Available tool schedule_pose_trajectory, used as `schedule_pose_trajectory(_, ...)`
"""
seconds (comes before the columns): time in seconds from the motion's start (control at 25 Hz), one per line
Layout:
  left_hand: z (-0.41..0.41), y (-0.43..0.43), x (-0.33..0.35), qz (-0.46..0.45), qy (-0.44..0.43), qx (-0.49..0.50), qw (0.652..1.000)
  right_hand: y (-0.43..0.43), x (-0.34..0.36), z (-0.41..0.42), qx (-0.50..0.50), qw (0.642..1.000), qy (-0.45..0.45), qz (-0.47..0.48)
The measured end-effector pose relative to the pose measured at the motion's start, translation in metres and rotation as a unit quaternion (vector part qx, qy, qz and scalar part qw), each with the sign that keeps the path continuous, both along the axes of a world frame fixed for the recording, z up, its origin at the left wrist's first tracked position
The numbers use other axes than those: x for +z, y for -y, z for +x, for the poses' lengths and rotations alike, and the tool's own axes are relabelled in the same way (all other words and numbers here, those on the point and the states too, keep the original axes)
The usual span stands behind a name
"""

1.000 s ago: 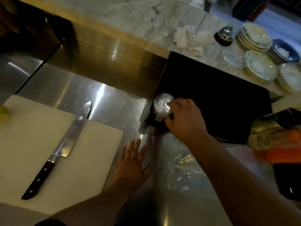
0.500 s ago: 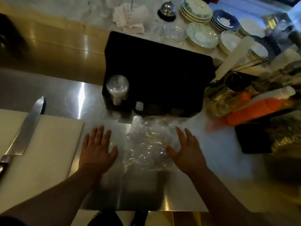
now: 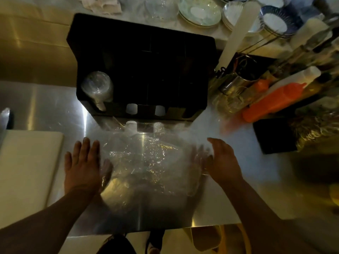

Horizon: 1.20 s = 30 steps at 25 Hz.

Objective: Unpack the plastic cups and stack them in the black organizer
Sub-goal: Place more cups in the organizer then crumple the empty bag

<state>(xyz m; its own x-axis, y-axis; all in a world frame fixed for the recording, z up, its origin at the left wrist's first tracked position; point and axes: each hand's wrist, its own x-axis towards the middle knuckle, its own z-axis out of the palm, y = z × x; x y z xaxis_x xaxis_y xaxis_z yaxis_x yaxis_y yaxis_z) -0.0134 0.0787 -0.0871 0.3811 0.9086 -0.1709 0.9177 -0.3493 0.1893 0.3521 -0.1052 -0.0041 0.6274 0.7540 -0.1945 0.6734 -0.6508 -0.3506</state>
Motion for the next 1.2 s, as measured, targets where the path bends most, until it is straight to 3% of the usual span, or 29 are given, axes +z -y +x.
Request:
schedule_pose_trajectory(0.12,0.001,-0.002,-0.002,-0.004,-0.003,-0.002,1.0,0.03,-0.021,0.02,0.034,0.991,-0.065,-0.11)
schedule_pose_trajectory(0.24,0.001,-0.003,-0.006,-0.003,-0.001,0.008,1.0,0.044,-0.037,0.02,0.076,0.985,-0.066,-0.143)
schedule_pose_trajectory(0.48,-0.004,-0.006,-0.01,-0.006,-0.004,-0.006,1.0,0.042,-0.041,0.016,0.054,0.996,-0.035,-0.07)
schedule_pose_trajectory(0.72,-0.002,-0.006,-0.009,-0.007,0.006,-0.001,1.0,0.042,-0.014,0.021,-0.073,0.997,-0.01,0.037)
schedule_pose_trajectory(1.2,0.0,-0.004,-0.011,-0.003,-0.018,0.006,1.0,-0.089,0.044,-0.051,0.132,0.986,-0.019,0.098)
